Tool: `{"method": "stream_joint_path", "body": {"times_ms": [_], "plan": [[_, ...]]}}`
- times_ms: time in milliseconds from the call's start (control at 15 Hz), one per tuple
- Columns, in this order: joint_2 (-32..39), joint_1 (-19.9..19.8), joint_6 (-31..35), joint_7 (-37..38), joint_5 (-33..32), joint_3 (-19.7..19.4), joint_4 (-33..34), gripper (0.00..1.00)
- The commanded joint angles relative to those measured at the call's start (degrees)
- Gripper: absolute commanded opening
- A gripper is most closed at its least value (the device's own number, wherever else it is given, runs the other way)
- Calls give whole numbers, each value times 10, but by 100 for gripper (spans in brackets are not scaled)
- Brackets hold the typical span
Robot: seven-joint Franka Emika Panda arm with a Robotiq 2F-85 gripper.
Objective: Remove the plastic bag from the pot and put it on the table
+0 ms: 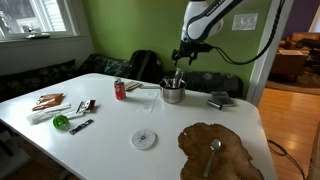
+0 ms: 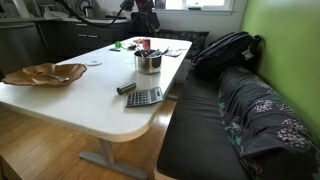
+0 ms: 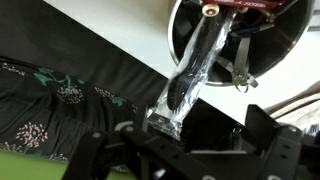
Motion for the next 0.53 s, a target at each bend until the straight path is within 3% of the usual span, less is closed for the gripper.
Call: {"method": "stream_joint_path", "body": {"times_ms": [0,400,467], "plan": [[50,14,34,32,15,-25,36,100],[141,9,56,34,67,-25,118,100],[152,10,58,35,71,-28,130,93]]}}
